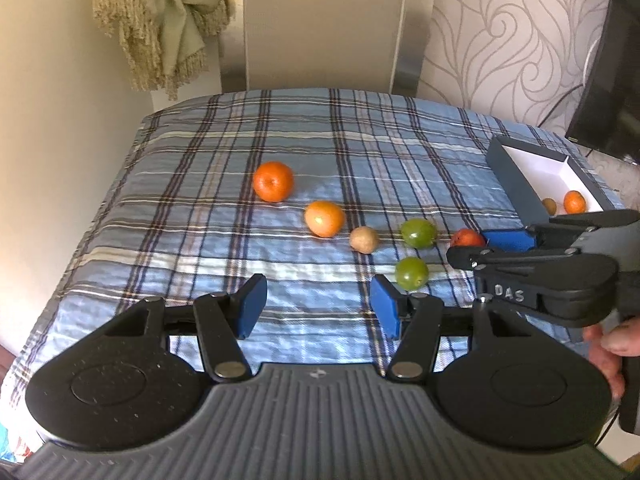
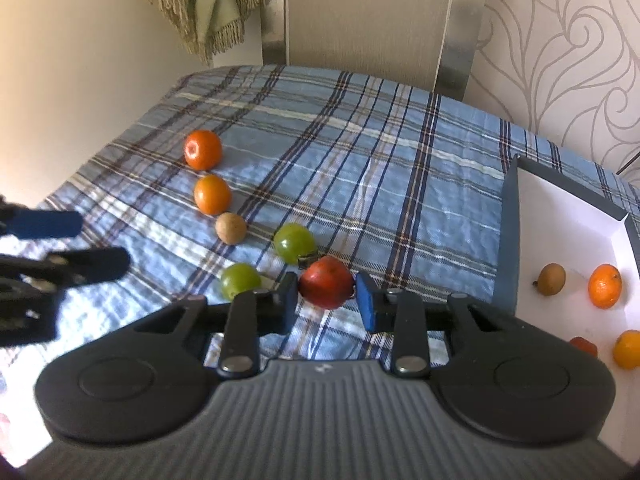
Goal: Organize fruits
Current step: 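Close right gripper on the red apple on the bedspread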
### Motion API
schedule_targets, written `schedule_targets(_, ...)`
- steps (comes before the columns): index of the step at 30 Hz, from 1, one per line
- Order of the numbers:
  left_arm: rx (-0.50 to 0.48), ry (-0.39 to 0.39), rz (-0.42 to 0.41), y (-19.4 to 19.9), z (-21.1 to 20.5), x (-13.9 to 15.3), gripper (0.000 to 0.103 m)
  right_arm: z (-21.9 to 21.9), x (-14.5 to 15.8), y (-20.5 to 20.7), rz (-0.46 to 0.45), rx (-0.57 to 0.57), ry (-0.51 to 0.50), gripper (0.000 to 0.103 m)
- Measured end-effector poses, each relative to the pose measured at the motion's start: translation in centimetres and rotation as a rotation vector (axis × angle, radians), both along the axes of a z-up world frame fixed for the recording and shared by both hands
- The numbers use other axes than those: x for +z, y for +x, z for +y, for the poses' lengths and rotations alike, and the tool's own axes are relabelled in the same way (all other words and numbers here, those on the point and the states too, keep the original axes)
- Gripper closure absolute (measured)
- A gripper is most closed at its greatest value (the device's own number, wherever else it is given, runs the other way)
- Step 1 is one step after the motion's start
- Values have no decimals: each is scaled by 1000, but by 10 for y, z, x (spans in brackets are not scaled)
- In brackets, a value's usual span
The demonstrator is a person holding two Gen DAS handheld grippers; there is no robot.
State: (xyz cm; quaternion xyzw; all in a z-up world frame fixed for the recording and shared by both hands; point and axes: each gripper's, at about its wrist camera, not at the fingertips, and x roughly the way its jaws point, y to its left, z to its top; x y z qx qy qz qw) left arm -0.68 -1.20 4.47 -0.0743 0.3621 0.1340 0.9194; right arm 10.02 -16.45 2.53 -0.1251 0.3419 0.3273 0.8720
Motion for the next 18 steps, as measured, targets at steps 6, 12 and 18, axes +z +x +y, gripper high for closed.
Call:
schedule_targets(6,-35,-6,12,5,-9,-6,40,-13,23,-12,-3,16,45,69)
schedule_targets(12,-91,-8,11,13,-26,-12,40,-31,47,-31,-18,17,100,69)
schedule_targets(18,-132,4,7,27,-40,-21,41,-46,51,-49,-30,22,120,69)
